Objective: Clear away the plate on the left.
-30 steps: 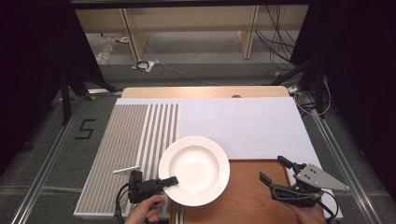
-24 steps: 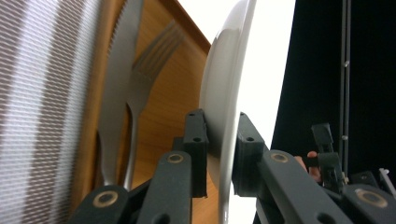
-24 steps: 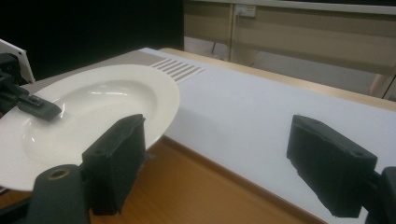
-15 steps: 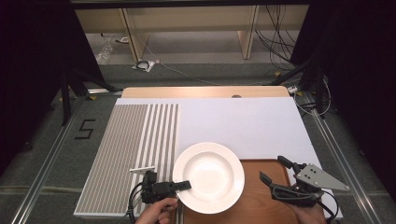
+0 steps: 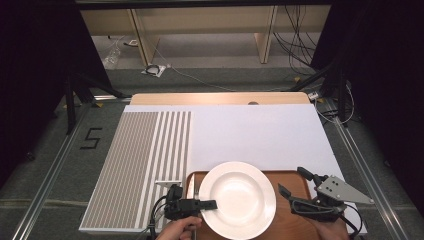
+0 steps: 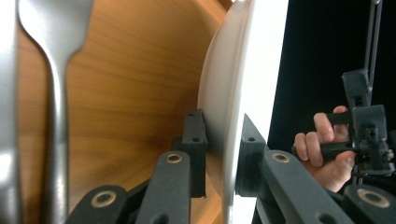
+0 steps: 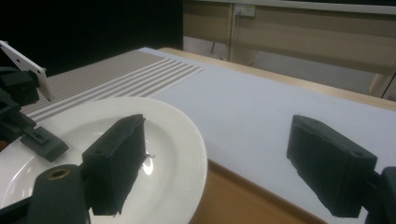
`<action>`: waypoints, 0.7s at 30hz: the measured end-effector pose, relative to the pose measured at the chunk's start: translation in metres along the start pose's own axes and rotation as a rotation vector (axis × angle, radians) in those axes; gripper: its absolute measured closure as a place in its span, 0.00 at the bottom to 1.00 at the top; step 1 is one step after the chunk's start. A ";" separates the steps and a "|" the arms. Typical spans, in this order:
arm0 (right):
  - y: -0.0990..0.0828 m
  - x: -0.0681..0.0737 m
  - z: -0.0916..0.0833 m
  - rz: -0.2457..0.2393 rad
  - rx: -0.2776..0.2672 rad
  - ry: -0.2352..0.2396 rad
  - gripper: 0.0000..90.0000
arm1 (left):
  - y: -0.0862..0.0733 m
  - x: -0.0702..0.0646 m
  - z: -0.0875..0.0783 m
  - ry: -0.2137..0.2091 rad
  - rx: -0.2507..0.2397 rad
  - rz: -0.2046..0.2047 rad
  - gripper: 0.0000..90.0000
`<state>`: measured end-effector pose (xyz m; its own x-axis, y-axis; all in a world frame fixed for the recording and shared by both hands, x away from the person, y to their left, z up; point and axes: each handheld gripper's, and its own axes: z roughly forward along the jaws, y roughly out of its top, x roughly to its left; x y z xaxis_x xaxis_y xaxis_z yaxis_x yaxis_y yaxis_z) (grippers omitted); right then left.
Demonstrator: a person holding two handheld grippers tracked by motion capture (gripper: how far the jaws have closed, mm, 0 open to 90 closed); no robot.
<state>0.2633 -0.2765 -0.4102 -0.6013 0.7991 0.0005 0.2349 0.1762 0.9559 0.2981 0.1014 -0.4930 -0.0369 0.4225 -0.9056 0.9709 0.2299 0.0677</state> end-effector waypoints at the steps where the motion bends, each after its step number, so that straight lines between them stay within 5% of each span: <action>1: 0.000 0.000 0.000 0.000 -0.001 0.001 0.23 | 0.000 0.000 0.001 0.001 0.005 0.001 0.86; 21: 0.000 0.000 0.000 0.000 0.000 0.004 0.23 | -0.005 -0.001 0.019 -0.001 0.085 0.006 0.86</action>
<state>0.2634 -0.2761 -0.4103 -0.6047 0.7964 0.0015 0.2347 0.1764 0.9559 0.2980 0.0831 -0.5001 -0.0305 0.4229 -0.9056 0.9876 0.1522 0.0378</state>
